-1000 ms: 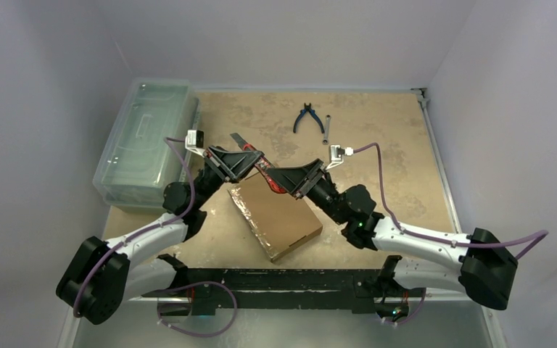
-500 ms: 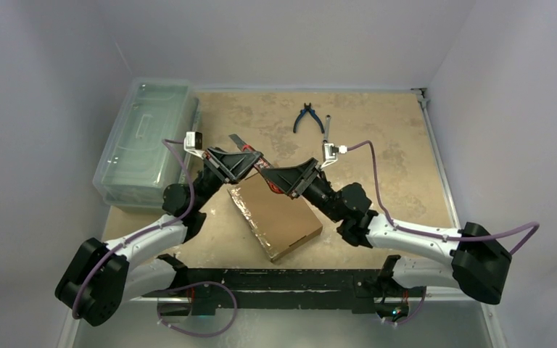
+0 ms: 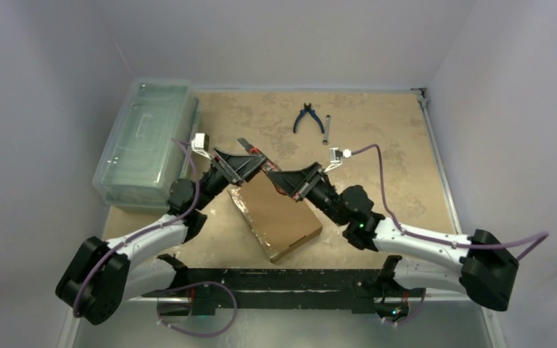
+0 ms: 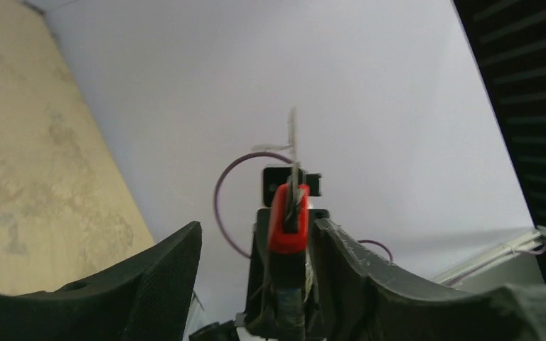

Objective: Unpack the express box

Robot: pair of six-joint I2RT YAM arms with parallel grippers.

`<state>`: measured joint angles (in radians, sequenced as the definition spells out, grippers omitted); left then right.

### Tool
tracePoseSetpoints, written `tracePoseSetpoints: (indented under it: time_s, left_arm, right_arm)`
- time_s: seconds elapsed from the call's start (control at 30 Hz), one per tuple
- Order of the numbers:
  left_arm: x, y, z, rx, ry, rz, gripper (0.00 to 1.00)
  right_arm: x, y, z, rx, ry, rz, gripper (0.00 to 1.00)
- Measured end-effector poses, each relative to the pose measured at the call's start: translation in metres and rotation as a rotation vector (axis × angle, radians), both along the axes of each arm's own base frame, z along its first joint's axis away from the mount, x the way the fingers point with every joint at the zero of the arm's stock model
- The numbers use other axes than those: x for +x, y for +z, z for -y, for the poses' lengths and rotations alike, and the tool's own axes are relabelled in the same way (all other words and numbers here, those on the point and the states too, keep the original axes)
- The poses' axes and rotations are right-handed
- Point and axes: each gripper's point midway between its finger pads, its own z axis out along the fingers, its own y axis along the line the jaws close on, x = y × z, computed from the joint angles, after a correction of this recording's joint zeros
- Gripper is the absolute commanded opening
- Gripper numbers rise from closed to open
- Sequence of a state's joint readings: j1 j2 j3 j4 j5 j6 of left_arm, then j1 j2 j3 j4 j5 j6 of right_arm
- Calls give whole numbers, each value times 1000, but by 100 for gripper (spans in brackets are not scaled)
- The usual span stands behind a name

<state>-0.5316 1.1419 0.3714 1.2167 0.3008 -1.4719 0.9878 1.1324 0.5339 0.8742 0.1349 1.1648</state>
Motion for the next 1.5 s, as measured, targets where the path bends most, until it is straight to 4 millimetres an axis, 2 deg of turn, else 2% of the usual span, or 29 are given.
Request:
tracePoseSetpoints:
  time_s: [0.13, 0.27, 0.37, 0.53, 0.67, 0.77, 0.83, 0.93, 1.03, 1.27, 1.5]
  left_arm:
    - [11, -36, 6, 201, 29, -101, 74]
    - [32, -64, 0, 500, 104, -201, 79]
    - [39, -87, -17, 705, 158, -257, 79]
    - [49, -125, -38, 979, 194, -331, 78]
    - [64, -163, -51, 1165, 211, -411, 76]
    - [69, -191, -59, 1258, 213, -462, 76]
    - [69, -202, -63, 1294, 212, -486, 77]
    - [70, -210, -66, 1325, 213, -495, 76]
    - [74, -212, -66, 1337, 201, -491, 77]
    - [82, -224, -68, 1367, 185, -497, 77]
    - [85, -235, -69, 1416, 158, -491, 75]
  right_arm:
    - [13, -10, 29, -123, -109, 2, 0]
    - [62, -38, 91, -443, -363, -25, 0]
    - [75, -54, 129, -707, -477, -59, 0]
    - [52, -80, 160, -1027, -419, -119, 0]
    - [14, -117, 181, -1231, -266, -229, 0]
    - [-16, -138, 200, -1347, -172, -320, 0]
    - [-32, -146, 211, -1403, -122, -368, 0]
    - [-59, -156, 217, -1445, -2, -433, 0]
    - [-75, -159, 211, -1417, 93, -450, 0]
    - [-98, -169, 194, -1377, 246, -452, 0]
    - [-116, -179, 185, -1400, 324, -445, 0]
